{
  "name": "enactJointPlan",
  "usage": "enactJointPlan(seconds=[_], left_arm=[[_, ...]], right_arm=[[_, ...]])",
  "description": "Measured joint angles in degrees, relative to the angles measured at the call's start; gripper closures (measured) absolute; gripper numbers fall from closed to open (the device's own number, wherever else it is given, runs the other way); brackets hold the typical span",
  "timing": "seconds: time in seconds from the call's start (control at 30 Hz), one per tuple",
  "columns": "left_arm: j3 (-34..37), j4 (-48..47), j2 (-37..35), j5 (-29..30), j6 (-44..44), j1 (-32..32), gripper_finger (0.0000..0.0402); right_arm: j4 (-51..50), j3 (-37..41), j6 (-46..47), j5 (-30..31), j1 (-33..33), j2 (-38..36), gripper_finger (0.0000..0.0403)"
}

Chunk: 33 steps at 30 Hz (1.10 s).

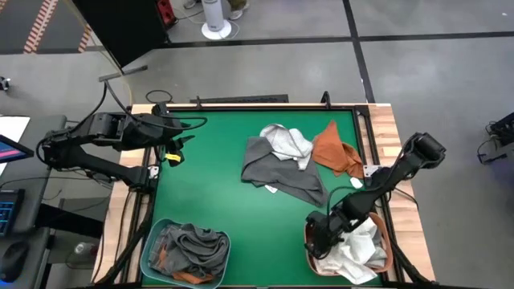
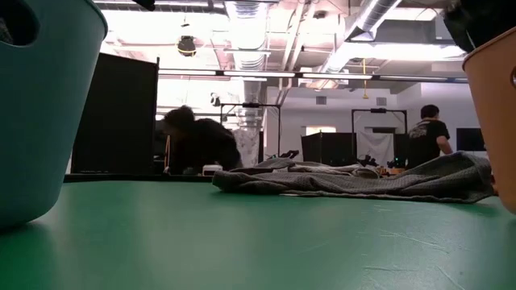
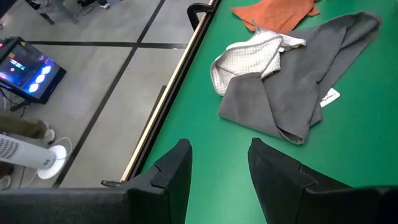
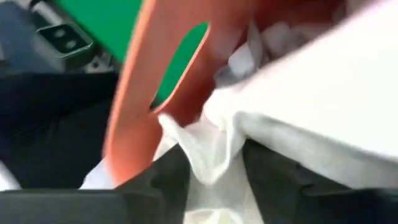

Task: Sort towels by color in basket
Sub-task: Put the white towel into the orange bin

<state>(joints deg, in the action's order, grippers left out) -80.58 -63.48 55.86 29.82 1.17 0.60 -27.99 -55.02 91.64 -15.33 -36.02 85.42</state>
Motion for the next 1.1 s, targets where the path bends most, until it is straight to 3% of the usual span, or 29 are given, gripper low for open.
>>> enactJointPlan(seconds=[0.13,0.23,0.4,0.6,0.83,1.1], left_arm=[[0.0,0.0,0.0,0.0,0.1,0.0,0.0251],[0.0,0.0,0.0,0.0,0.1,0.0,0.0251],[0.0,-0.1,0.0,0.0,0.0,0.0,0.0251],[0.0,-2.2,-0.1,0.0,1.2,0.0,0.0251],[0.0,-3.1,0.0,0.3,1.5,0.0,0.0251],[0.0,-2.7,0.0,0.9,0.2,0.0,0.0251]], right_arm=[[-3.4,0.0,1.5,-6.3,2.4,-5.3,0.0174],[-7.5,0.0,5.0,-7.8,3.3,-10.1,0.0155],[-11.7,0.0,11.9,-8.7,2.5,-16.9,0.0153],[-11.9,-0.1,22.1,-13.7,-3.9,-20.8,0.0154],[-11.8,-0.1,24.9,-16.3,-8.5,-16.0,0.0154],[-12.7,0.0,20.6,-15.3,-7.2,-2.6,0.0154]])
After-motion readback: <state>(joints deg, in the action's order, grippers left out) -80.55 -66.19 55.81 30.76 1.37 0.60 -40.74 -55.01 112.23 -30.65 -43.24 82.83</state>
